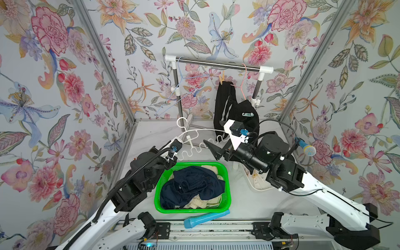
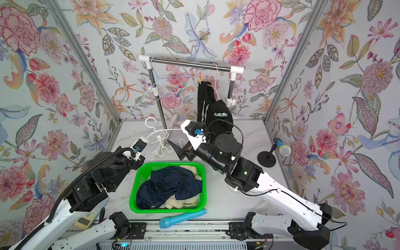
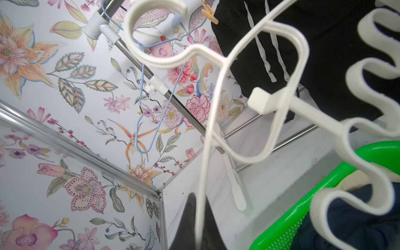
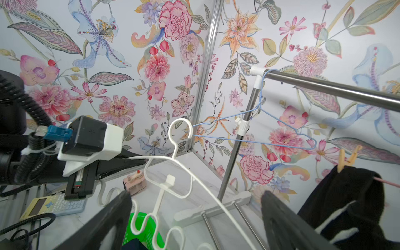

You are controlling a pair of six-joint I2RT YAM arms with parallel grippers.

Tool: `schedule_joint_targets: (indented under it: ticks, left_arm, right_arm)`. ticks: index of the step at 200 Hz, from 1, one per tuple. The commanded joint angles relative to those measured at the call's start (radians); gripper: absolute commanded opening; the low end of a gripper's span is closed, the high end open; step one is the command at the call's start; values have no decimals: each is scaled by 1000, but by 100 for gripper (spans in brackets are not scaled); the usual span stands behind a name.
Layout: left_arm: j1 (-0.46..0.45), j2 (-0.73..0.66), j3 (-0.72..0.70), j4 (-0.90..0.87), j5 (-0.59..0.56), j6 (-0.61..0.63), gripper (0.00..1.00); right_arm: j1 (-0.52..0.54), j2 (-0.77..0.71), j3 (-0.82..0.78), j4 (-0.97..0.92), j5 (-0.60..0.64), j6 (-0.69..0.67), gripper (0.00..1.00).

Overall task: Remove the clothespins securing shorts to the hanger
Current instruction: Place the hanger on the clothesline.

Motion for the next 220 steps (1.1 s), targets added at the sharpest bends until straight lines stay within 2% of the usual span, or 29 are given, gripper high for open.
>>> schedule_joint_targets:
  ticks: [1,19,37,64,87,163,220]
  left_arm:
    - [1,-25,-7,163,-45,48,0]
    - [2,-12,-1,203,-109,77,0]
    - [1,31,16,263,-227,121,0]
    - [0,173,101,316,-428,220,0]
    - [10,289,174,394,-495,294,0]
    - [137,660,571,368,-489,331,0]
    - [187,860,749,482,-473,443,0]
  right_arm:
    - [-11,34,29,23,1,110,94]
    - [-15,22,44,-16,69,176,94]
    - [-16,-16,30,-51,123,239,94]
    - [-16,-86,-17,-99,176,318,94]
    - [-17,-132,-54,-146,189,365,94]
    - [-16,-271,-169,-235,208,463,95]
    - [-13,-354,-224,-276,228,501,95]
